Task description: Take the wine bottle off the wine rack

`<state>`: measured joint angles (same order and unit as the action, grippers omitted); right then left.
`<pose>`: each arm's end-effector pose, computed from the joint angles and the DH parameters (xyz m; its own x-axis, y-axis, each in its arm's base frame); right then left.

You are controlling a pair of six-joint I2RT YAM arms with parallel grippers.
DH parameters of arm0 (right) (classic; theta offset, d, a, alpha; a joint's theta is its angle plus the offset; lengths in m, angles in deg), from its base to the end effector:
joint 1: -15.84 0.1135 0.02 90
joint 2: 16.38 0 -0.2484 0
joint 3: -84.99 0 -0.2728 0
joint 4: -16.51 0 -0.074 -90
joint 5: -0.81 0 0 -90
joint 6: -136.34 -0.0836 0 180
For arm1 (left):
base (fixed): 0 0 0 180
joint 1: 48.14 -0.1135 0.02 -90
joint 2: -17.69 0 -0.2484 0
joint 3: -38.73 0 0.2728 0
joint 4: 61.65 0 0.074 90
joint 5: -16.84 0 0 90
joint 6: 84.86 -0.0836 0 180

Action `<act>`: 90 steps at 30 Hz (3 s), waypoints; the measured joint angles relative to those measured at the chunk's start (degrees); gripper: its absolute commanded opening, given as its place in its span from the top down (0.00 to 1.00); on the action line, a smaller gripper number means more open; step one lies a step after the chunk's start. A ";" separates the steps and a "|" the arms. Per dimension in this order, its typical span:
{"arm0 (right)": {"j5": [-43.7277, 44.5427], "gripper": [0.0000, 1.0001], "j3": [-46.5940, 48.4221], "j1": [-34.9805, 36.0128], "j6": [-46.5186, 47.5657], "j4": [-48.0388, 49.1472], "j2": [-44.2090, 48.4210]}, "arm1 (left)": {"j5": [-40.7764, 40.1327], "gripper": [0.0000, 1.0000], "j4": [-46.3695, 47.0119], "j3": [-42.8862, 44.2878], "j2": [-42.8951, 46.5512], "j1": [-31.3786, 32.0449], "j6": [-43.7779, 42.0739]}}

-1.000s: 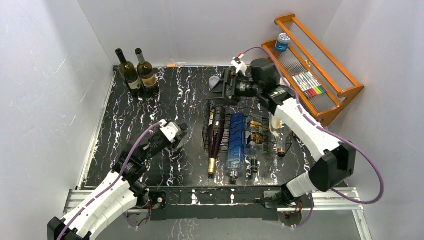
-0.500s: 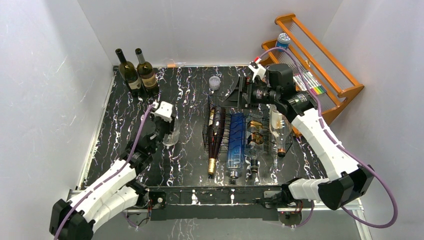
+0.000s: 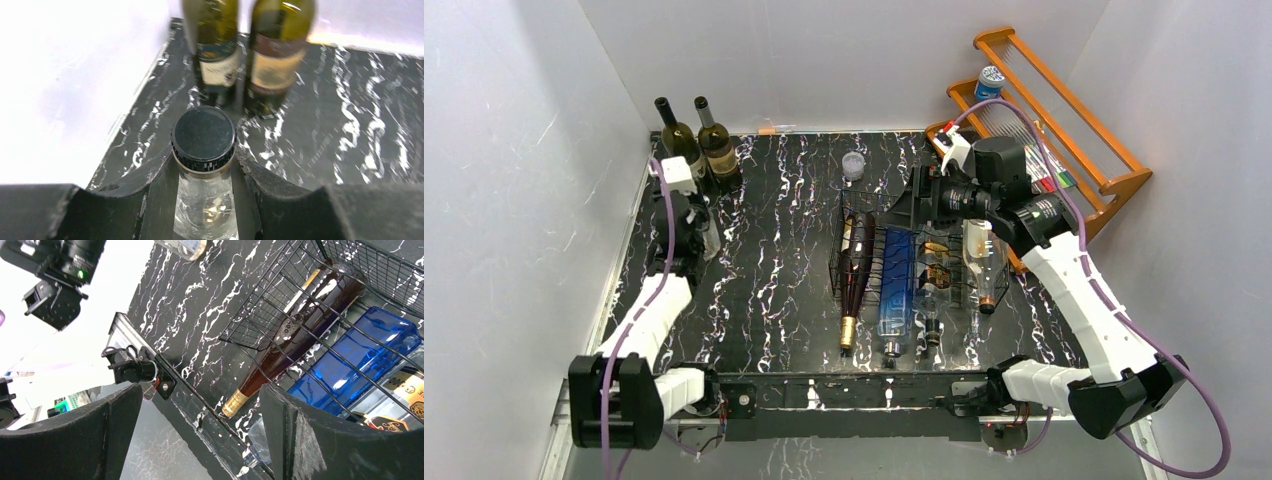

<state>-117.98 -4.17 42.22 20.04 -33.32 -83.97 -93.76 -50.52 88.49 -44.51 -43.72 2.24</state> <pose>0.2577 0.1728 0.3849 -0.7029 0.0848 -0.7063 -0.5174 0.6204 0.5894 0.3241 0.0045 0.2710 -0.0369 0.0503 -0.9981 -0.2771 0.9591 0.0586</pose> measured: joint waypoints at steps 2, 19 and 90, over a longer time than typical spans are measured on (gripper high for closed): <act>0.26 0.02 -0.04 -0.13 0.66 -0.66 0.07 | -0.59 1.00 2.08 1.62 -3.17 -3.02 0.85; 1.88 0.02 -0.04 -0.63 5.51 -6.69 1.88 | -0.92 1.00 16.48 14.64 -26.21 -15.50 3.85; 47.19 0.10 -21.68 -1.25 -11.63 -27.19 18.78 | 35.23 0.02 -15.63 9.31 0.90 6.82 14.47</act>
<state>-70.79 -25.86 40.97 8.41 -60.51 -65.19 -58.52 -66.15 97.80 -43.61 -36.90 16.71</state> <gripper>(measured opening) 0.923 0.982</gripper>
